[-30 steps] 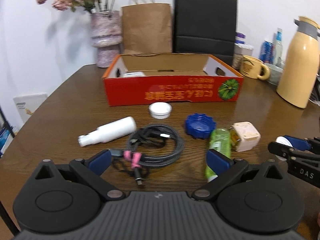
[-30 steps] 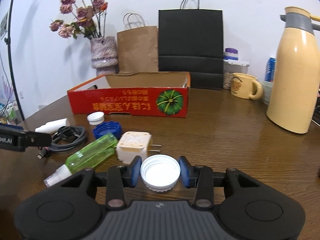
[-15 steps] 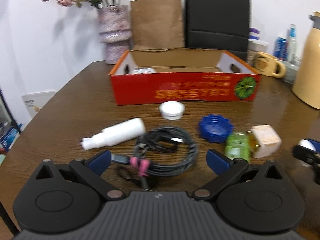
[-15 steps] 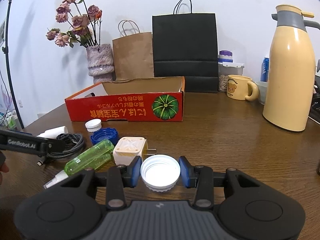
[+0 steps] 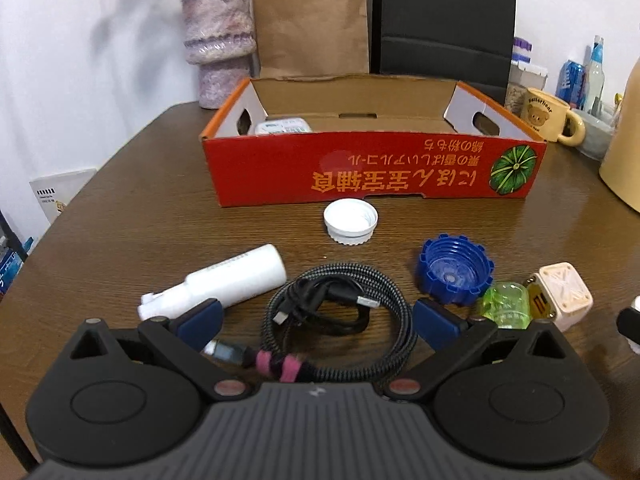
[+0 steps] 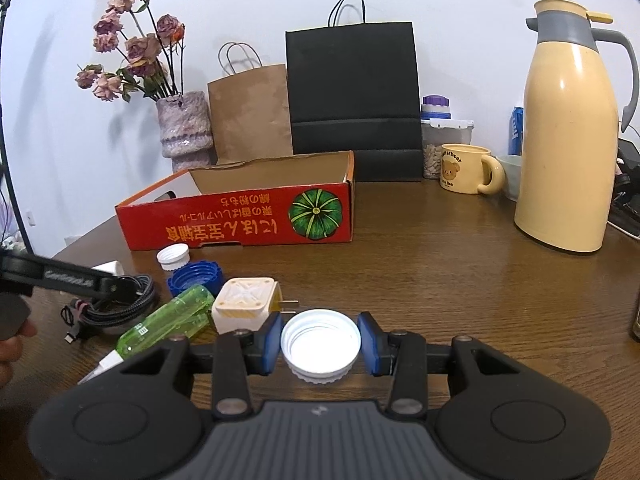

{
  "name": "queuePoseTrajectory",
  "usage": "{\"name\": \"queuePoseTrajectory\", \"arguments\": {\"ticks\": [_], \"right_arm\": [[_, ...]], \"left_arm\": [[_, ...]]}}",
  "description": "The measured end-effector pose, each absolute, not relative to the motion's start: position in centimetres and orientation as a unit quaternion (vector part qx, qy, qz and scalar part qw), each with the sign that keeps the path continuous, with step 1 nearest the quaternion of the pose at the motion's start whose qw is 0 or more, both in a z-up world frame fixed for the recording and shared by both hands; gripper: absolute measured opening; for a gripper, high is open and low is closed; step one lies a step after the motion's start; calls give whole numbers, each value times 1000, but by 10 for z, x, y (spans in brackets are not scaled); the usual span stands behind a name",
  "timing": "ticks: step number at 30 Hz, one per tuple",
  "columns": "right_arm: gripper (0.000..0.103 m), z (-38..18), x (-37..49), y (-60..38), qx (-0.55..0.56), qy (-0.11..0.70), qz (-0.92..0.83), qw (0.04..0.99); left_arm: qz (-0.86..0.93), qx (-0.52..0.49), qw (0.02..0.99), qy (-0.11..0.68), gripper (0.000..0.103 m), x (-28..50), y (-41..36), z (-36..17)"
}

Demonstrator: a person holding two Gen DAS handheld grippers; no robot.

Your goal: Organize rigid objects

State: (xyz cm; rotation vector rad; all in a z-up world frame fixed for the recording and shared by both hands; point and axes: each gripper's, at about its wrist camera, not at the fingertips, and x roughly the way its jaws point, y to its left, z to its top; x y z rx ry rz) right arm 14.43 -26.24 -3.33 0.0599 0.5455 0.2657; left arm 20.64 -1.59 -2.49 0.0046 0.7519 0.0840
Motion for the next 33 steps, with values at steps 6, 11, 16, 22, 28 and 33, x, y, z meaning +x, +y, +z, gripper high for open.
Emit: {"name": "queuePoseTrajectory", "arguments": {"ticks": [6, 11, 16, 22, 28, 33], "right_arm": [[40, -35, 149, -262, 33, 280, 133, 950], [40, -36, 151, -260, 34, 288, 133, 948], [40, -37, 153, -260, 35, 292, 131, 947], [40, -37, 153, -261, 35, 290, 126, 948], [40, -36, 149, -262, 35, 281, 125, 951], [40, -35, 147, -262, 32, 275, 124, 953]], "left_arm": [[27, -10, 925, 378, 103, 214, -16, -36], [22, -4, 926, 377, 103, 213, -19, -43], [17, -5, 931, 363, 90, 207, -17, -41], [10, -1, 934, 358, 89, 198, -20, -40], [14, -4, 944, 331, 89, 183, -17, -33], [20, -7, 948, 317, 89, 173, -15, -29]]}}
